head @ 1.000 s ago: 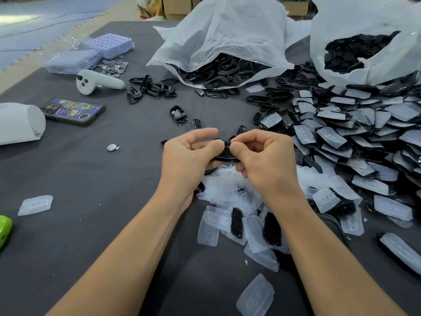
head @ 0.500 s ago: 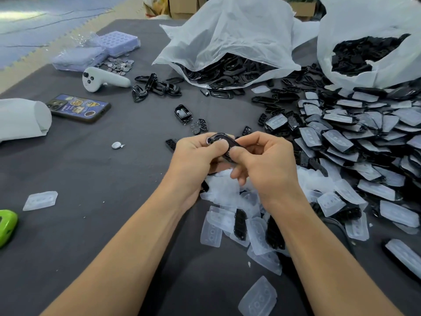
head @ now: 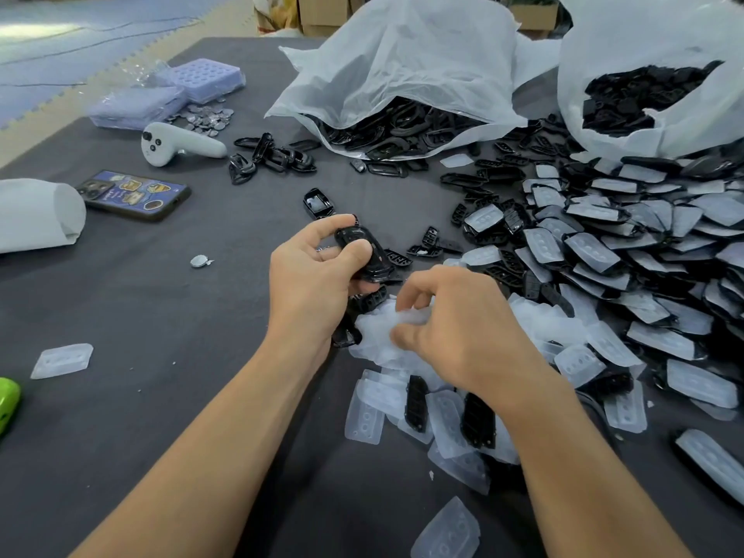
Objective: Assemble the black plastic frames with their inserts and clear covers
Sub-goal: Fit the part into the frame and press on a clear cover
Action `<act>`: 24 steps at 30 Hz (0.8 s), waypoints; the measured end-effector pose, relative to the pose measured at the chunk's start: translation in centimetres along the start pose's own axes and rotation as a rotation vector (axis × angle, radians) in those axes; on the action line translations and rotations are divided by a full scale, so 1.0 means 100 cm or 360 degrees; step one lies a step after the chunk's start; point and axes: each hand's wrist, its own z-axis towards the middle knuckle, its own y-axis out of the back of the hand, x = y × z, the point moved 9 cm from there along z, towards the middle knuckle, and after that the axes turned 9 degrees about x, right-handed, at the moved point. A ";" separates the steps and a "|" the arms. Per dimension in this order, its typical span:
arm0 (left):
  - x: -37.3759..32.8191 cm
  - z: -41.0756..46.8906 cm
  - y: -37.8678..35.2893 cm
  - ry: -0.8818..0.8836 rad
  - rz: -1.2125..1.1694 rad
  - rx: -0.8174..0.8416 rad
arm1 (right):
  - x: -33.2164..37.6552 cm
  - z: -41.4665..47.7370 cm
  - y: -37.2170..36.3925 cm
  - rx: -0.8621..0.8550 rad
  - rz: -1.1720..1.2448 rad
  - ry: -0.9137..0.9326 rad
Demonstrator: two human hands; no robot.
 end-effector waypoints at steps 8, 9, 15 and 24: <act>-0.004 -0.001 -0.002 0.0017 -0.0014 0.0038 | -0.023 0.002 0.018 -0.0374 0.0941 -0.0023; -0.006 -0.001 -0.004 0.0016 0.0002 0.0055 | -0.026 0.002 0.019 -0.0394 0.1086 -0.0019; -0.010 -0.008 -0.021 -0.0016 0.0108 0.0254 | -0.032 0.006 0.016 -0.0383 0.1354 0.0014; -0.011 -0.017 -0.041 0.0011 0.0276 0.0549 | -0.027 0.007 0.016 -0.0436 0.1252 0.0056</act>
